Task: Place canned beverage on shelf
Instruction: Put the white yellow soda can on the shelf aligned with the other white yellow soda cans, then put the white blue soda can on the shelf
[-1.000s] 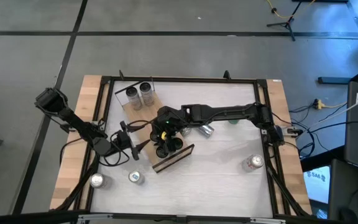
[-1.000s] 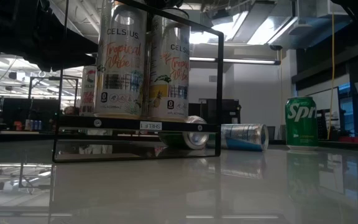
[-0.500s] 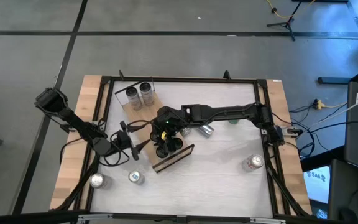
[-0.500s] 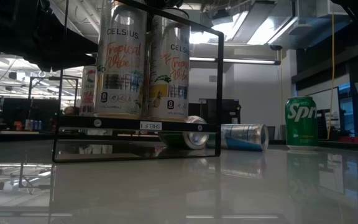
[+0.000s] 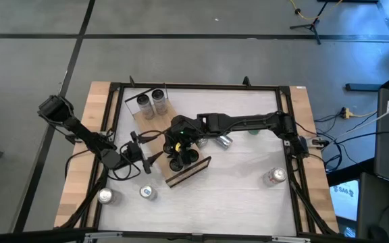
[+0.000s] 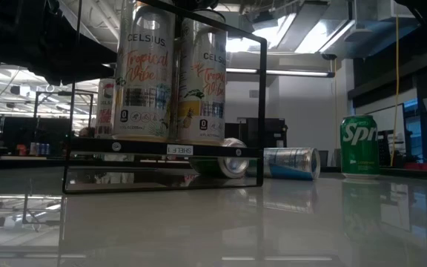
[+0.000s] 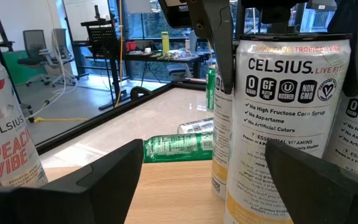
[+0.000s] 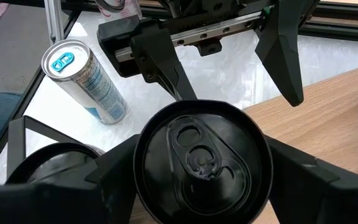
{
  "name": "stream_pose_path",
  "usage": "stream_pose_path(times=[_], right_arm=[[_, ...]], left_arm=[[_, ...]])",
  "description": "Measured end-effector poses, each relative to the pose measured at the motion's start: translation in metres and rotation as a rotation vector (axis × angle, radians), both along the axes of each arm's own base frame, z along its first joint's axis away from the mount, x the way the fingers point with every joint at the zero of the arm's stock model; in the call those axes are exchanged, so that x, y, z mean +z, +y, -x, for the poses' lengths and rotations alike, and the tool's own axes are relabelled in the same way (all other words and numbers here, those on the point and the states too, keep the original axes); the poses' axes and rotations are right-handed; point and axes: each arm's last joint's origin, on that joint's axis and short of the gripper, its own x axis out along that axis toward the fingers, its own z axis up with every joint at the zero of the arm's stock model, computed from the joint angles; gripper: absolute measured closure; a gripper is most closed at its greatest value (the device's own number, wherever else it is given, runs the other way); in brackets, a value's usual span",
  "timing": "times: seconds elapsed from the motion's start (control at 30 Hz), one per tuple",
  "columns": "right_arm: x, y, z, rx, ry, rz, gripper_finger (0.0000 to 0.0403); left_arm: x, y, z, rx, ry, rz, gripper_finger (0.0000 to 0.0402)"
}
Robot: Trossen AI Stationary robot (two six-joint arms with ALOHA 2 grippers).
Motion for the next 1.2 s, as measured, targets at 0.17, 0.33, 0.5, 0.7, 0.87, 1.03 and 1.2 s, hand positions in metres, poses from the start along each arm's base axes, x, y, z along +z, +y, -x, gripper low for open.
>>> stream_pose_path(times=[0.17,0.33,0.5,0.7,0.87,1.03,1.2], right_arm=[[0.0000,0.0000,0.0000,0.000,0.000,0.000,0.0113],[0.0001,0.0004,0.0001,0.010,0.000,-0.008,0.0113],[-0.0001,0.0003,0.0001,0.013,0.001,-0.012,0.0113],[0.0000,0.0003,0.0001,0.013,0.001,-0.012,0.0113],[0.0000,0.0003,0.0000,0.013,0.000,-0.012,0.0106],[0.0020,-0.0002,-0.0020,-0.075,-0.011,-0.044,0.0051],[0.0020,-0.0008,-0.0022,-0.122,-0.005,-0.061,0.0008]], left_arm=[[0.0000,0.0000,0.0000,0.000,0.000,0.000,0.0070],[0.0000,0.0000,0.0000,0.000,0.000,0.000,0.0070],[0.0000,0.0000,0.0000,0.000,0.000,0.000,0.0070],[0.0002,0.0002,0.0001,0.008,0.014,-0.028,0.0070],[0.0003,0.0006,0.0003,0.022,0.016,-0.034,0.0070],[0.0004,0.0005,0.0003,0.019,0.013,-0.029,0.0070],[0.0003,0.0005,0.0003,0.019,0.013,-0.028,0.0070]])
